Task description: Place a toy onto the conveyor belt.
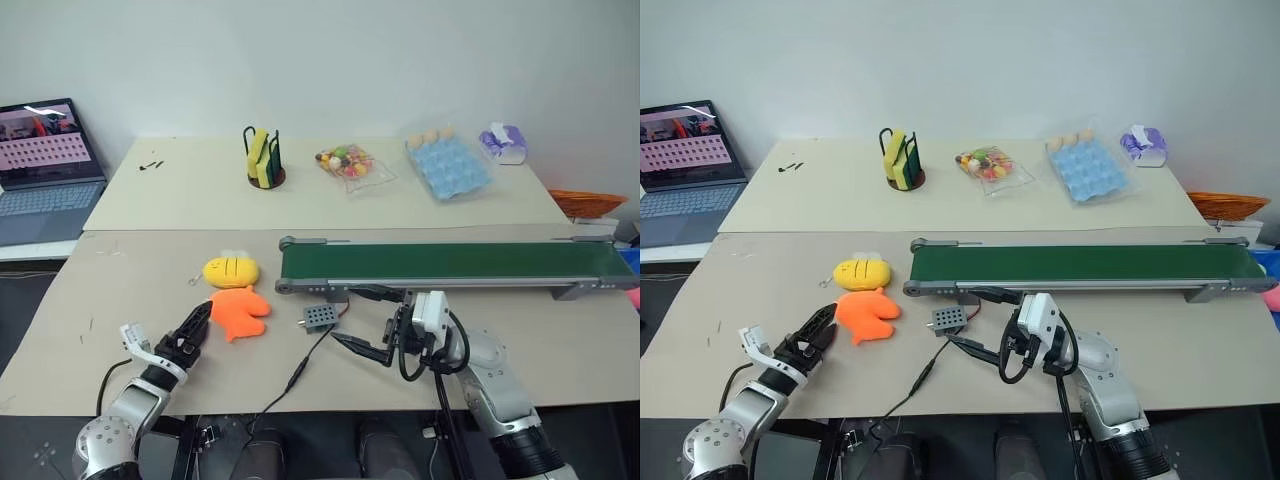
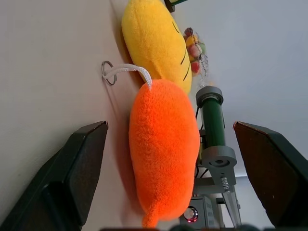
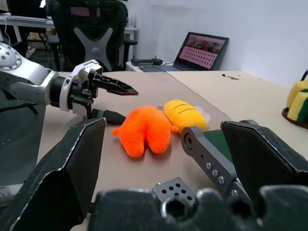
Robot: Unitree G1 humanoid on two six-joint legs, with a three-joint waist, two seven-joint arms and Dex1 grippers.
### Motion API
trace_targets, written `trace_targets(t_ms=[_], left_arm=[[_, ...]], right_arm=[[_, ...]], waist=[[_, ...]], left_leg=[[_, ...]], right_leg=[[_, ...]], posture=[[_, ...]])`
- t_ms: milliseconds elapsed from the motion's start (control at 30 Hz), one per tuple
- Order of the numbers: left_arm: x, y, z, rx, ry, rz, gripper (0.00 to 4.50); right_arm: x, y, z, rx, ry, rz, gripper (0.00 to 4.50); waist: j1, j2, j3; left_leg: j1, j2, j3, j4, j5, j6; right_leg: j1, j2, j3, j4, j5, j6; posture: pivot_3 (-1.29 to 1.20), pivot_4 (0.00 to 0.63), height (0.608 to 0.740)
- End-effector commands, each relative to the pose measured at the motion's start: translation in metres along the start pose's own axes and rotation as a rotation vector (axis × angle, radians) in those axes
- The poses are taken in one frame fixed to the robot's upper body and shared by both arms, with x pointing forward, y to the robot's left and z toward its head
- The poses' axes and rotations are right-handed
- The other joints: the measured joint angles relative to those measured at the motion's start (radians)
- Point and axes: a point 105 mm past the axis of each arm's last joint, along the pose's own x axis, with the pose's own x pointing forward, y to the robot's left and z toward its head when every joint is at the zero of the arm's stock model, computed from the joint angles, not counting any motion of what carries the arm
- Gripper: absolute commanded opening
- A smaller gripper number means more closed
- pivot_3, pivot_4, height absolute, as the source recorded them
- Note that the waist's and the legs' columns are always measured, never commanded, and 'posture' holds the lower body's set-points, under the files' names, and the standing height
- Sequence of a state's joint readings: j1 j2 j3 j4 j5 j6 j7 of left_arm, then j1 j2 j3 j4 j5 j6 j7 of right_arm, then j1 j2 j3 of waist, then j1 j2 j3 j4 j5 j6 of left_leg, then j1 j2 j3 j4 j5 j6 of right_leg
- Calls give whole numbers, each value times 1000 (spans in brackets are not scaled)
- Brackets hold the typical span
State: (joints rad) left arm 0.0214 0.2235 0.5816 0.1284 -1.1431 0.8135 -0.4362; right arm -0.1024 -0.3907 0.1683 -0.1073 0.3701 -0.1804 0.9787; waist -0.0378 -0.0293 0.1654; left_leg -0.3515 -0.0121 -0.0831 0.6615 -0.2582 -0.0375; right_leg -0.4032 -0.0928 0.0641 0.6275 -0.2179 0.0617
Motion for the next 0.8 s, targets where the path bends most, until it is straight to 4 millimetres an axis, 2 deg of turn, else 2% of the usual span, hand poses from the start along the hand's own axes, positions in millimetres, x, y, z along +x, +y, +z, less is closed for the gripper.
trace_targets(t_ms=[33,167,333,467,667,800], left_arm=[[13,7,-22,-43,64,26,4462],[30,-1,-26,-43,80,-4,4462],[43,-11,-26,-38,88,-37,4462],[44,-11,-27,-38,97,-37,4462],[43,-8,-29,-30,110,-20,4462],[42,-7,-29,-37,102,-16,3409]], right_arm=[[1,-7,10,-48,-31,-25,4500],[2,-7,8,-49,-27,-29,4500],[2,-8,7,-51,-20,-37,4500],[2,-8,7,-53,-19,-45,4500],[2,-9,6,-51,-14,-58,4500],[2,-9,6,-51,-12,-63,4500]], waist=[[7,2,-1],[27,5,-3],[22,5,-3],[21,5,-3],[20,5,-3],[18,4,-3]], left_leg=[[0,0,0,0,0,0],[1,0,0,0,0,0],[0,0,0,0,0,-1],[-1,0,0,0,0,0],[-1,0,0,0,0,0],[-1,0,0,0,0,0]], right_leg=[[0,0,0,0,0,0],[1,0,0,0,-3,6],[1,0,0,-1,-3,6],[0,0,0,-1,-1,1],[0,0,0,-2,-4,6],[0,0,0,-2,-4,6]], posture=[[0,150,740],[0,150,740],[0,150,740],[0,150,740],[0,150,740],[0,150,740]])
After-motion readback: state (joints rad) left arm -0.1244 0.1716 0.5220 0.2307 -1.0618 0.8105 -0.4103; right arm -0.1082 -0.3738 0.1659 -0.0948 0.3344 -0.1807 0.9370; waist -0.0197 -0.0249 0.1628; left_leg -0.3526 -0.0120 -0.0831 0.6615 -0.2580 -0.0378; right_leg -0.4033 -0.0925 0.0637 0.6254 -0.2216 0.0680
